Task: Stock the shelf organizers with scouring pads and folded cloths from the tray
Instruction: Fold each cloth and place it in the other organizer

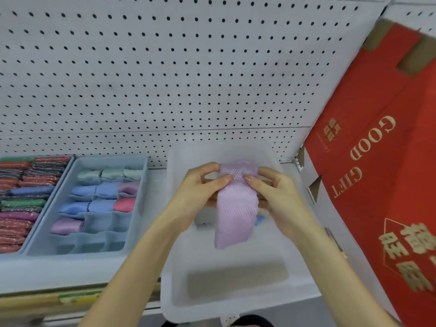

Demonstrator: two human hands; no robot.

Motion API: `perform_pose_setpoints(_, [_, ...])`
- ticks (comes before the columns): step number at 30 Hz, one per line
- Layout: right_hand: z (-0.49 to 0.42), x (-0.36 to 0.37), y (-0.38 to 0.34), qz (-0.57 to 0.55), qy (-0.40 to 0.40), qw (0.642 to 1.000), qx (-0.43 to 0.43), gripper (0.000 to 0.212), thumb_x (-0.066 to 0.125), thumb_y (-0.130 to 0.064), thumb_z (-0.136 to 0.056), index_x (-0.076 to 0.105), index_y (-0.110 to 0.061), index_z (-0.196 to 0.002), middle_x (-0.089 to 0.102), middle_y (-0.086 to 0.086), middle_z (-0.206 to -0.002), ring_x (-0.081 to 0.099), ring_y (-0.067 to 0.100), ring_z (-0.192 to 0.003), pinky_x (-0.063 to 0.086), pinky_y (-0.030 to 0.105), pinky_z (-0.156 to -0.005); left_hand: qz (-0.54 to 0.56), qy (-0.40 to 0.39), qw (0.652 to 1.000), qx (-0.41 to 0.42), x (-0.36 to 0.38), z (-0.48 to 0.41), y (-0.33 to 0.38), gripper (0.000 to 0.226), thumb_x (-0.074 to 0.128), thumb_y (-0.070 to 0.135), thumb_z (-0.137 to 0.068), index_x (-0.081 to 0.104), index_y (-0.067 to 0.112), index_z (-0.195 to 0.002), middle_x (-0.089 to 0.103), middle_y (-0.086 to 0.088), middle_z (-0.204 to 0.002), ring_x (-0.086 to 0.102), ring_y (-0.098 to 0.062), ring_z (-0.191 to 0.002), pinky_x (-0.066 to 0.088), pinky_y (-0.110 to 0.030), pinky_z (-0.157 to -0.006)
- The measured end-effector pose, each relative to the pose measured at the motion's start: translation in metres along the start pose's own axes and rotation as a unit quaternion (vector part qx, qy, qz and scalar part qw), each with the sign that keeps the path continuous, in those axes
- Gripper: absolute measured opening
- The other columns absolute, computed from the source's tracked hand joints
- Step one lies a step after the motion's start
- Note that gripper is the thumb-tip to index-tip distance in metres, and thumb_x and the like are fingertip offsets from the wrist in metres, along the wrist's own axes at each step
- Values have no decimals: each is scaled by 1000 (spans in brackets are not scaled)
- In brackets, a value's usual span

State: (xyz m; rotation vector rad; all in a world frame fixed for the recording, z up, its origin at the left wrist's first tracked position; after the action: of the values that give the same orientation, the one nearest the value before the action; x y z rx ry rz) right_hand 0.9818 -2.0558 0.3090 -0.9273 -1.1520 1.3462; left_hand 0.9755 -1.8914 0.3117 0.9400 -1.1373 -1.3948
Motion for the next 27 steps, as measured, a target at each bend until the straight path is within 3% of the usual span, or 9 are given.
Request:
perform_pose_setpoints(3, [1,-5,-11,-55,-28,998,-23,23,60,-7,-87,69,-13,-108,69,19,-100,64,22,-80,52,28,-66,72,-28,997,24,5,-1,7,23,60,13,-88,70,16,-109,73,-11,-98,67,-18,-78,55,-27,-69])
perform_pose_setpoints(6, [6,-13,-31,-110,-99,986,-80,18,62,-9,-77,76,-13,-86,72,4,-85,64,16,-76,52,24,-68,139,-67,985,77,6,3,21,22,58,6,-82,77,16,-86,73,-1,-81,64,-10,-66,52,-20,-60])
perform_pose_setpoints(9, [11,-26,-47,45,-77,978,-188,21,61,7,-65,69,-11,-59,58,-3,-56,50,11,-55,42,29,-55,103,-90,982,132,3,6,35,44,45,-9,-88,76,15,-67,71,4,-76,62,-8,-64,50,-18,-62])
perform_pose_setpoints(11, [17,-32,-59,128,-28,962,-241,22,49,0,-64,67,-11,-59,55,3,-54,46,13,-48,40,36,-47,42,-88,980,171,5,8,44,40,43,-1,-86,75,17,-71,72,1,-85,63,-13,-74,52,-24,-71])
perform_pose_setpoints(14, [22,-29,-75,267,-58,890,-366,21,53,-24,-72,68,-39,-77,60,-22,-74,53,-7,-69,43,15,-62,-22,-41,973,225,16,11,49,18,50,10,-85,67,10,-79,66,-6,-82,57,-13,-75,49,-28,-72])
perform_pose_setpoints(16, [18,-31,-72,377,-31,819,-432,13,58,-22,-81,70,-26,-84,59,-13,-91,56,3,-84,45,21,-73,-42,-8,967,251,23,10,48,9,56,16,-86,62,9,-82,63,-15,-80,55,-16,-75,47,-30,-69])
perform_pose_setpoints(18, [15,-32,-68,419,11,781,-462,10,66,-14,-82,71,-13,-90,59,-1,-95,55,9,-87,45,20,-77,-41,12,962,268,29,11,47,9,55,17,-88,60,10,-86,64,-15,-85,56,-21,-75,48,-31,-68])
perform_pose_setpoints(22, [17,-34,-67,341,13,833,-435,21,71,-2,-78,70,-18,-91,56,4,-91,52,8,-82,40,11,-73,10,23,963,268,39,17,50,11,53,6,-95,49,13,-103,66,3,-93,62,-6,-77,50,-19,-66])
perform_pose_setpoints(27, [20,-36,-67,169,26,898,-405,21,66,-8,-82,64,-27,-90,58,-2,-91,56,15,-87,47,24,-71,81,-18,979,184,57,28,38,44,56,6,-91,35,15,-128,70,-4,-101,68,-10,-84,52,-21,-69])
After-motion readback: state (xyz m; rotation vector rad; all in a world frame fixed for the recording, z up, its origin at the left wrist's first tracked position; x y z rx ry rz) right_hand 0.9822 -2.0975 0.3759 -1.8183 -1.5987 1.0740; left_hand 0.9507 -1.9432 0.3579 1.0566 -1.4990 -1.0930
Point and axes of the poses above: each hand's wrist, its own z-axis away from the middle knuckle, its own x-axis out of the palm, y = z × x, the point moved 1 cm from there along -z, towards the middle knuckle
